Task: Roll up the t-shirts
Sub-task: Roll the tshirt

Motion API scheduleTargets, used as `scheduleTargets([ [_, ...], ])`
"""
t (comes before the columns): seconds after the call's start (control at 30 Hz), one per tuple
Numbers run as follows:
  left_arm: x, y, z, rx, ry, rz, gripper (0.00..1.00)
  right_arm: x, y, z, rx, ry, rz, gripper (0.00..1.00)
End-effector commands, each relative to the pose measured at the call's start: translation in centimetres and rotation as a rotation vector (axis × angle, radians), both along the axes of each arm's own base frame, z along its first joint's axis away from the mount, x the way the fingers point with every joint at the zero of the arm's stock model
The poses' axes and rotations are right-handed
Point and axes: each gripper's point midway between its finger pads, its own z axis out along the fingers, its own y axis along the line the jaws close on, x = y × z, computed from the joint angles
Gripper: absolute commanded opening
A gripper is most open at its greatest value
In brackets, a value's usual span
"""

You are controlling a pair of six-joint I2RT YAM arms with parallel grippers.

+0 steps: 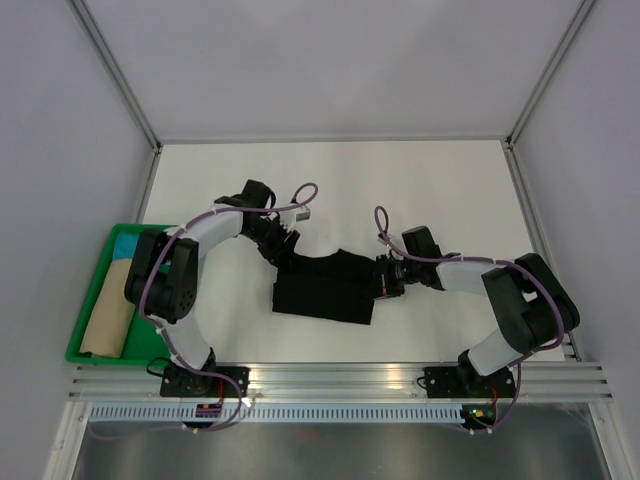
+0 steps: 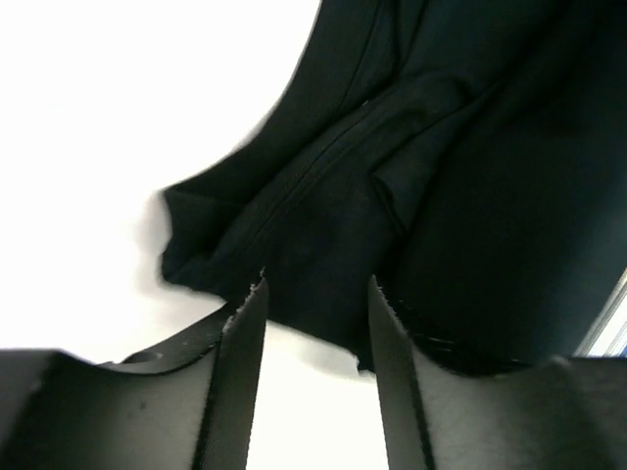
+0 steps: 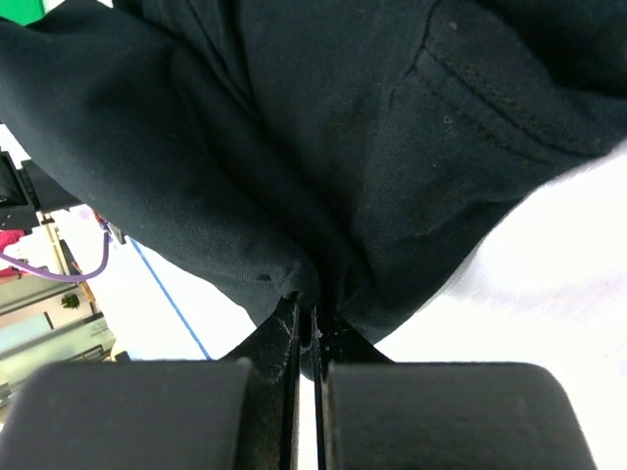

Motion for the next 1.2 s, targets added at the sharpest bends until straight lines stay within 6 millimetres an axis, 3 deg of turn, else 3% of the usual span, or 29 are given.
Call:
scheduleTargets([
  [0.0,2.5,-0.7,7.0,-0.071,-0.207,0.031,0.52,0.2,-0.7,-0.5,-0.056,0.027,-0.033,0.0],
  [0.1,2.8,-0.8,10.6,-0.097,-0.281,0.038,0.55,0.2,-0.6,-0.6,-0.048,0.022,-0.028,0.01],
  [0.23,0.0,-1.6,12.7,-0.172,-0.241,-0.005,0.6,0.7,-0.3,-0.5,-0.047,0.01,-0.013,0.02],
  [0.3,-1.8,-1.9,11.8,-0.159,-0.245,-0.074,0.63,1.3,-0.4,-0.6,-0.069,-0.004,-0.004,0.02],
  [0.43,-6.4,-3.9,7.8,-0.065,-0.237,-0.254,0.63,1.4,-0.4,-0.6,-0.081,-0.006,0.018,0.03],
  [0.6,-6.0,-3.8,5.5,-0.011,-0.209,-0.266,0.6,1.6,-0.6,-0.7,-0.091,-0.022,0.016,0.03],
  [0.7,-6.0,-3.9,4.1,0.004,-0.172,-0.257,0.5,1.8,-0.5,-0.6,-0.092,-0.028,0.018,0.04],
  [0.73,-5.5,-3.5,3.3,0.035,-0.165,-0.237,0.4,1.9,-0.5,-0.6,-0.092,-0.032,0.021,0.04],
  [0.8,-4.5,-3.2,2.9,0.028,-0.155,-0.192,0.31,2.1,-0.5,-0.5,-0.094,-0.04,0.025,0.04],
  [0.97,-4.1,-2.8,0.8,0.052,-0.105,-0.179,0.28,2.3,-0.5,-0.7,-0.098,-0.049,0.039,0.06],
  [1.07,-4.6,-2.5,-1.1,0.072,-0.056,-0.178,0.24,2.7,-0.2,-0.6,-0.098,-0.04,0.046,0.16],
  [1.17,-4.9,-2.3,-2.2,0.083,-0.035,-0.178,0.23,3.3,-0.5,0.0,-0.123,-0.056,0.035,0.35],
])
